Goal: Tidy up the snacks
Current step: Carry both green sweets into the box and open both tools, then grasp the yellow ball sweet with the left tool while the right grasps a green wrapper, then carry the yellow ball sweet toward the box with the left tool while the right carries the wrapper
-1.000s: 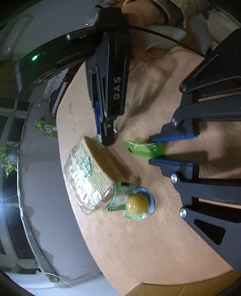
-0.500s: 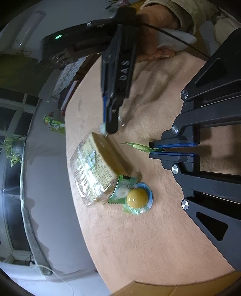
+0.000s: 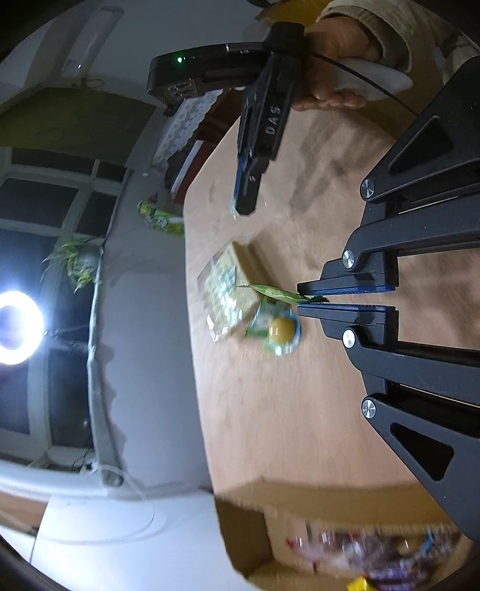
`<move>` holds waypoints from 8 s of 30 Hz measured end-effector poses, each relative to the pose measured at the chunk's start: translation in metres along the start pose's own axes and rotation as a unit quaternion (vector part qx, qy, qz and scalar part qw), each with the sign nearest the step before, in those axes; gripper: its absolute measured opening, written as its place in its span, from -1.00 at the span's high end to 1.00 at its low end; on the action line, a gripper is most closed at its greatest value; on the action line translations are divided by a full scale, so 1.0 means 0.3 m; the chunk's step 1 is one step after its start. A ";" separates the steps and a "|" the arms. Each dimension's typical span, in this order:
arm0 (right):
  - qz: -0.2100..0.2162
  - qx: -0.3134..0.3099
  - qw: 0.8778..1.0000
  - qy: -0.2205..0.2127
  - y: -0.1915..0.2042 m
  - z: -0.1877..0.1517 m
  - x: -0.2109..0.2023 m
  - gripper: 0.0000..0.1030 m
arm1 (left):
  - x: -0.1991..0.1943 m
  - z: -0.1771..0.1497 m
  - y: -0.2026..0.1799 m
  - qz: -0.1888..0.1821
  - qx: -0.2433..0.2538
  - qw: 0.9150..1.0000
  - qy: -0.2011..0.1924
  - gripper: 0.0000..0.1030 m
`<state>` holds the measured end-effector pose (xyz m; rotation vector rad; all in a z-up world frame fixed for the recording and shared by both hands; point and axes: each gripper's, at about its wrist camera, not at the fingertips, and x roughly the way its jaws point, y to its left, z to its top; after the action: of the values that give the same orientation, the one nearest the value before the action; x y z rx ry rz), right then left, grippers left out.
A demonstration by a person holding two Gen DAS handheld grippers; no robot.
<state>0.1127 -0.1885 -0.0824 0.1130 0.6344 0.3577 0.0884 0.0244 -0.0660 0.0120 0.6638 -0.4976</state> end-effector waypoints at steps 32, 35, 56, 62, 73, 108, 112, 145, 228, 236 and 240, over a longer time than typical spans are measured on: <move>0.137 -0.155 0.978 0.007 0.730 0.111 0.165 0.66 | -0.379 -0.170 0.425 0.155 -0.109 0.980 -0.064 0.94; 0.156 -0.168 0.973 0.010 0.813 0.120 0.205 0.66 | -0.370 -0.180 0.449 0.160 -0.114 0.979 -0.059 0.94; 0.132 -0.137 0.982 -0.002 0.713 0.061 0.185 -0.34 | -0.422 -0.136 0.378 0.262 -0.080 0.960 -0.060 -0.55; 0.129 -0.130 0.983 -0.012 0.667 0.058 0.131 -0.34 | -0.472 -0.076 0.292 0.278 -0.047 0.956 -0.078 -0.56; 0.128 -0.107 0.986 -0.021 0.574 0.055 0.080 -0.34 | -0.481 -0.018 0.192 0.284 -0.011 0.955 -0.087 -0.57; 0.070 -0.014 0.993 0.091 0.181 0.000 0.284 -0.34 | -0.160 0.004 0.016 0.185 0.019 0.982 -0.012 -0.57; 0.075 -0.005 0.992 0.102 0.149 0.018 0.331 -0.34 | -0.133 -0.016 0.013 0.171 0.015 0.985 -0.002 -0.57; 0.161 0.047 0.979 0.119 0.016 0.030 0.396 0.89 | 0.340 0.053 0.068 0.066 -0.097 0.990 0.078 -0.56; 0.154 -0.090 0.983 0.032 0.655 0.128 0.141 0.89 | -0.406 -0.047 0.319 0.121 -0.090 0.979 -0.138 0.55; 0.182 -0.113 0.976 0.034 0.784 0.146 0.201 0.89 | -0.450 -0.117 0.429 0.152 -0.124 0.971 -0.134 0.55; 0.191 -0.120 0.974 0.032 0.820 0.159 0.222 0.89 | -0.474 -0.129 0.474 0.164 -0.135 0.968 -0.136 0.55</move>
<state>0.1190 0.0653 -0.0294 -0.0085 0.6272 0.8098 0.0331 0.2189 -0.0329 -0.1980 0.4421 -0.0825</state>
